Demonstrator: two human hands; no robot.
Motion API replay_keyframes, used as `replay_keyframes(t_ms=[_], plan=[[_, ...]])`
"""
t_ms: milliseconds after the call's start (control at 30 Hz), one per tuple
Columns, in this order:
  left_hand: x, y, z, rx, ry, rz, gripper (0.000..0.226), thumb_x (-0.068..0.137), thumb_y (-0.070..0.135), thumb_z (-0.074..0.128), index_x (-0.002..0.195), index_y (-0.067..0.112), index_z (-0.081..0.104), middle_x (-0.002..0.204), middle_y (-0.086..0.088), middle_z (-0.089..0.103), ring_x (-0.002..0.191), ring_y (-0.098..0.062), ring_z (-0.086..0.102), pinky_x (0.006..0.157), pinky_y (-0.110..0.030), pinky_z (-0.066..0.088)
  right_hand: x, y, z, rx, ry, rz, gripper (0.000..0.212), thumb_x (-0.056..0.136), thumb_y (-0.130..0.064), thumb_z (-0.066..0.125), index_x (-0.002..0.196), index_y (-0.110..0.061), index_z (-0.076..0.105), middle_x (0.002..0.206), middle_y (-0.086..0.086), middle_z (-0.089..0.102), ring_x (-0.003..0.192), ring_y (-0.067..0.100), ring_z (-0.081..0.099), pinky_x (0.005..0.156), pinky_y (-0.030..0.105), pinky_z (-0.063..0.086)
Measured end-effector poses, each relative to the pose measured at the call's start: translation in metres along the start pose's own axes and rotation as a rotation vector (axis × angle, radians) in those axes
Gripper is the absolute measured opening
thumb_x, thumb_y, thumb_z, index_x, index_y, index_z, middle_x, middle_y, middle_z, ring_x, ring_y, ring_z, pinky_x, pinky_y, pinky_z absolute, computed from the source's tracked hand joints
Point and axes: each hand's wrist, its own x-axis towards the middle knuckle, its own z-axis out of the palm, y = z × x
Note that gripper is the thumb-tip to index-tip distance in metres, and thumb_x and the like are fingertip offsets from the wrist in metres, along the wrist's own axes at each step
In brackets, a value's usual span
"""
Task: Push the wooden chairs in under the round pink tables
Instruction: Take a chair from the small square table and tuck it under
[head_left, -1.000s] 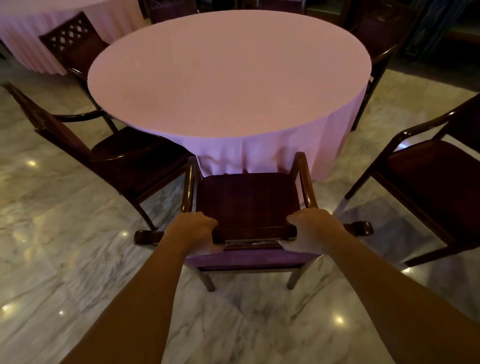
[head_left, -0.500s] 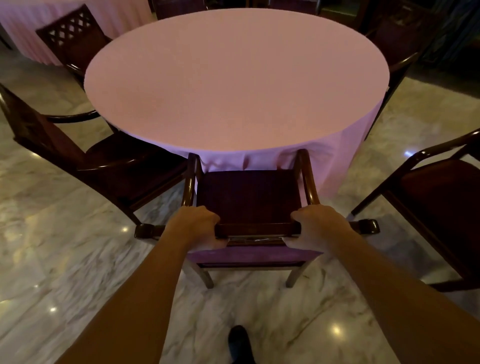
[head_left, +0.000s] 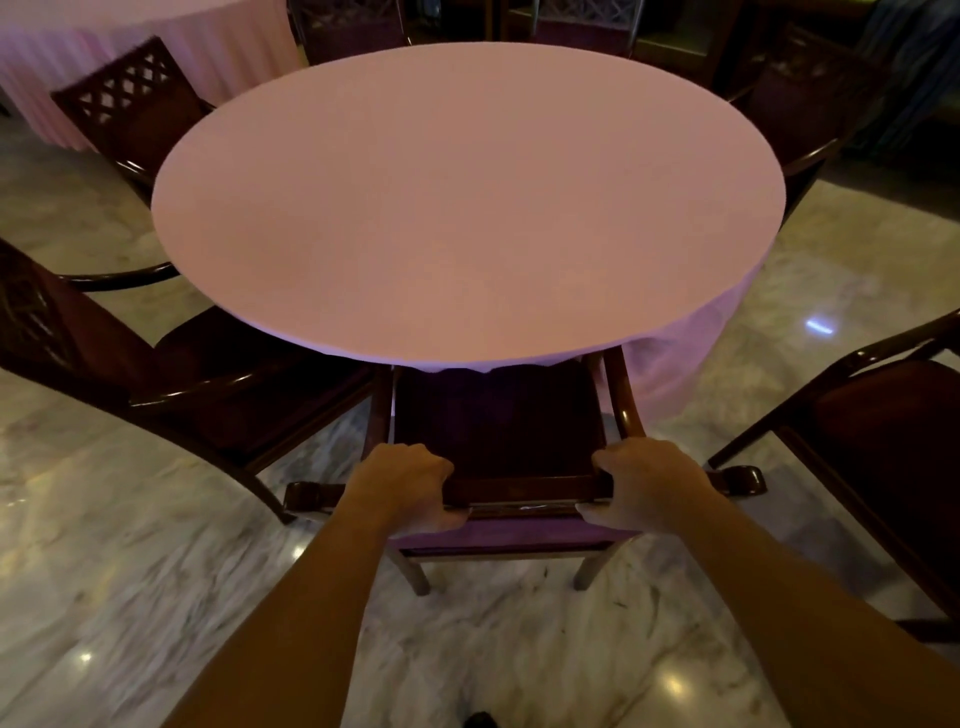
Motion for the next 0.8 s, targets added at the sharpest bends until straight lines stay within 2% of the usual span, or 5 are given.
replay_keyframes(t_ms=[267,433,500,633,800], plan=[[0.010,0.003,-0.006,0.061,0.036,-0.012,0.052,0.082,0.079,0.047,0.085,0.028,0.055,0.077,0.007,0.062,0.071,-0.017,0.064,0.071,-0.035,0.056,0.012,0.012,-0.011,0.019,-0.027,-0.004,0.038,0.082,-0.069,0.063,0.090,-0.034,0.054,0.087,-0.010,0.058,0.078,0.008,0.057,0.071,0.023,0.046],[-0.007,0.019,0.006,0.046,0.106,-0.278,0.076,0.076,0.093,0.038,0.098,0.023,0.058,0.089,0.005,0.061,0.082,-0.021,0.068,0.066,-0.034,0.049,0.008,0.017,-0.008,-0.107,0.098,0.020,0.059,0.076,-0.083,0.052,0.097,-0.028,0.060,0.089,-0.007,0.059,0.082,0.014,0.060,0.070,0.028,0.046],[-0.008,0.020,0.007,0.002,0.099,-0.289,0.077,0.075,0.094,0.038,0.100,0.024,0.058,0.092,0.005,0.061,0.083,-0.020,0.067,0.070,-0.036,0.054,-0.001,0.019,-0.006,-0.084,0.124,0.083,0.068,0.073,-0.088,0.051,0.099,-0.026,0.060,0.086,-0.007,0.060,0.078,0.015,0.061,0.070,0.028,0.048],[-0.004,0.016,0.002,-0.010,0.057,-0.251,0.076,0.073,0.095,0.042,0.096,0.026,0.065,0.080,0.006,0.063,0.077,-0.018,0.068,0.074,-0.038,0.059,-0.020,0.027,-0.013,-0.012,0.084,0.144,0.065,0.079,-0.080,0.060,0.103,-0.020,0.066,0.087,-0.006,0.059,0.076,0.014,0.056,0.070,0.027,0.042],[-0.002,0.011,-0.005,0.092,0.023,-0.224,0.078,0.075,0.094,0.042,0.089,0.022,0.068,0.064,0.006,0.052,0.070,-0.018,0.067,0.067,-0.034,0.056,-0.021,0.027,-0.021,-0.051,0.032,0.108,0.066,0.085,-0.077,0.057,0.105,-0.015,0.069,0.094,0.005,0.069,0.086,0.022,0.066,0.072,0.033,0.049]])
